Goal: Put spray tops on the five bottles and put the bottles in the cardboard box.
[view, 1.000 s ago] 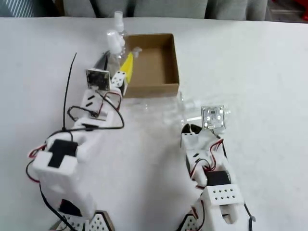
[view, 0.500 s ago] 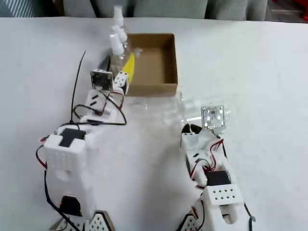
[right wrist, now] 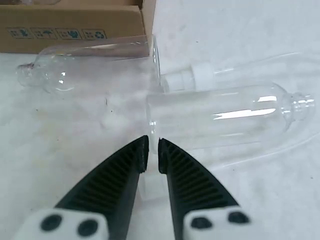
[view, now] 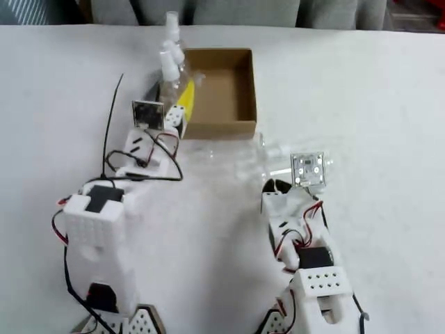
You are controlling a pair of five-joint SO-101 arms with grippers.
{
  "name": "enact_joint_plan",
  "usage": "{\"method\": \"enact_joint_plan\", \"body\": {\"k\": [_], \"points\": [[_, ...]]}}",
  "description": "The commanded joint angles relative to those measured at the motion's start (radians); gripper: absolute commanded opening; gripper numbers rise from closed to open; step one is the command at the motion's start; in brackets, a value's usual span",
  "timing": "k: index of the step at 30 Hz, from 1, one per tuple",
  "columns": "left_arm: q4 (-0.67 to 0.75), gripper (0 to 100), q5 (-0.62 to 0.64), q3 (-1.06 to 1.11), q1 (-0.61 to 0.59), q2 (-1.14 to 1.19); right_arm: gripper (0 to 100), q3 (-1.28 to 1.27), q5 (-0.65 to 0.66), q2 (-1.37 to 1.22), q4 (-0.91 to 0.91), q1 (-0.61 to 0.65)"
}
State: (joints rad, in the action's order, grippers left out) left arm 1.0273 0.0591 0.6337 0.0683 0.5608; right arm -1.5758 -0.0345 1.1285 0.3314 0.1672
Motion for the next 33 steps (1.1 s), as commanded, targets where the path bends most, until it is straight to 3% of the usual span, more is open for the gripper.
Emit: {"method": "enact_joint_plan", "body": {"k": [1,25,33], "points": [[0.003,2,-0.003,-0.003,-0.012,-0.008,2.1,0.005,0.012,0.008,-0.021,-0.008],[0.008,3,-0.005,0.054,-0.024,-0.007,2.1,0.005,0.012,0.008,-0.021,-0.008],[0.002,30,0.002,0.080,-0.022,-0.015,2.1,0.005,0.012,0.008,-0.021,-0.008]]}}
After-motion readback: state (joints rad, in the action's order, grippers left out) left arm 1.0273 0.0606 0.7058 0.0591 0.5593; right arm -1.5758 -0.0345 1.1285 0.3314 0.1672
